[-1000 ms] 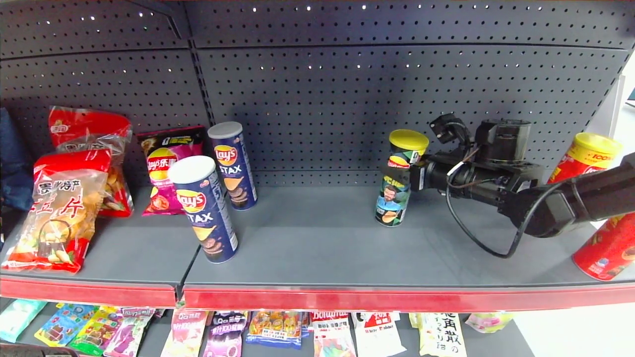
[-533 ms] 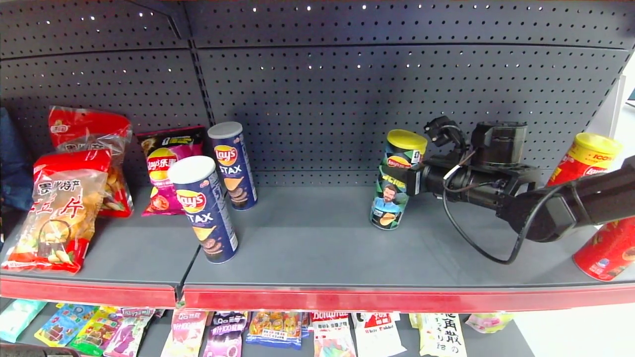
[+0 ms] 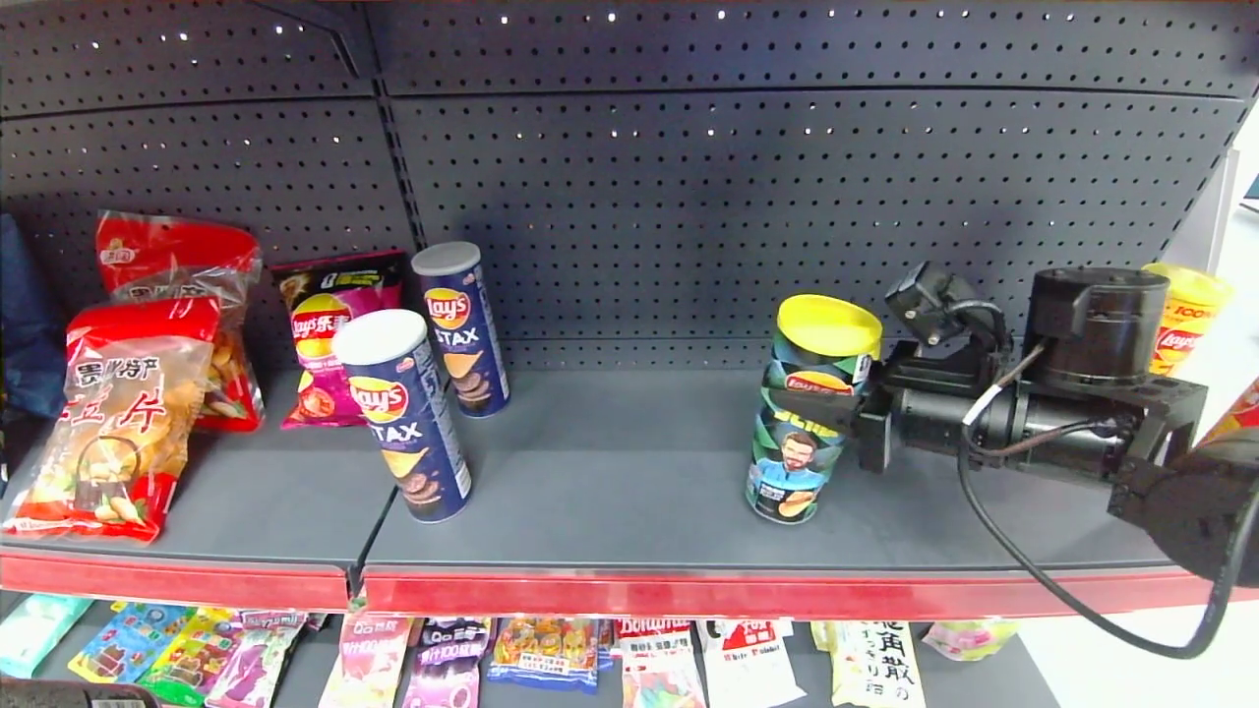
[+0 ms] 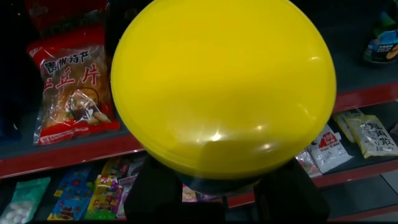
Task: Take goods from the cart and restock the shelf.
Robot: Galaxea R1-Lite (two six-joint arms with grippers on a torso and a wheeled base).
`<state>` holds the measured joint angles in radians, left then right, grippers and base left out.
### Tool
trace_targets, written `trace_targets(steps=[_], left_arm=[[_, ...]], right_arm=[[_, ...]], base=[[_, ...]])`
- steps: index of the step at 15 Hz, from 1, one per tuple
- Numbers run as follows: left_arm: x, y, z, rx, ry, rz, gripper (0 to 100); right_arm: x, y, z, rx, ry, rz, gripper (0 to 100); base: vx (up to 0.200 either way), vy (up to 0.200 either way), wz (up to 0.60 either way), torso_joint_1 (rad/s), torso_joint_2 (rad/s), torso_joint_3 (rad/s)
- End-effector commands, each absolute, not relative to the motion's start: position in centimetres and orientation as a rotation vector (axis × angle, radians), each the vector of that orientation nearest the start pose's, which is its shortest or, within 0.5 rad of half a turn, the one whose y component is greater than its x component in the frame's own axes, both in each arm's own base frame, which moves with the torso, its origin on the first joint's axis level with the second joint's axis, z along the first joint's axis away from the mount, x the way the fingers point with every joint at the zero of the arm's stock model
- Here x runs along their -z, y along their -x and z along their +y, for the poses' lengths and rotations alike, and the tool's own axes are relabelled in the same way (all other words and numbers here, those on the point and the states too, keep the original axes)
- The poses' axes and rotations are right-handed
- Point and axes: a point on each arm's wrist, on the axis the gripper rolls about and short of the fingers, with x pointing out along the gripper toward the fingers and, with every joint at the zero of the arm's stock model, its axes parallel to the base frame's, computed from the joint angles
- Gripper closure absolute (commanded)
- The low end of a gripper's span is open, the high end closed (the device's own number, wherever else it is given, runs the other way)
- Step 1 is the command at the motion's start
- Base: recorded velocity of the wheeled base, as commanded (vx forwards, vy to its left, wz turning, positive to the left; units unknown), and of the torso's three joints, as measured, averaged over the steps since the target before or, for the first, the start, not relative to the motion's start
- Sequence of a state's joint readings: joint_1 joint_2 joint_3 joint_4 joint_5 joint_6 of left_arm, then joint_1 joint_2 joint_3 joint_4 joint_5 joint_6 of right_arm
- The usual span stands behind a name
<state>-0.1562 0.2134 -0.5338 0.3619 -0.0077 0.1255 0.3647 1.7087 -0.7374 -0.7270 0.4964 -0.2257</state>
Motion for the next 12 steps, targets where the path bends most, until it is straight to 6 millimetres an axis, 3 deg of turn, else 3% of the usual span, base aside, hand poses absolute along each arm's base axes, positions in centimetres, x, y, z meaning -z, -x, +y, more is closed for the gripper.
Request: trace_targets(steps=[1,12], left_arm=[[-18.6,4.7,0.7,0.167,-0.129,0.039,100],[-19.1,4.5,0.7,0.168,-0.128,0.026,100]], right_arm=[[-18.0,-26.7,11.5,-0.892,0.199,0.122,100],[-16.1,-26.4,13.0,-0.990,0.231,0.160,100]], base=[[0.000,0.000,0.00,0.000,0.00,0.000],[0.000,0.000,0.00,0.000,0.00,0.000]])
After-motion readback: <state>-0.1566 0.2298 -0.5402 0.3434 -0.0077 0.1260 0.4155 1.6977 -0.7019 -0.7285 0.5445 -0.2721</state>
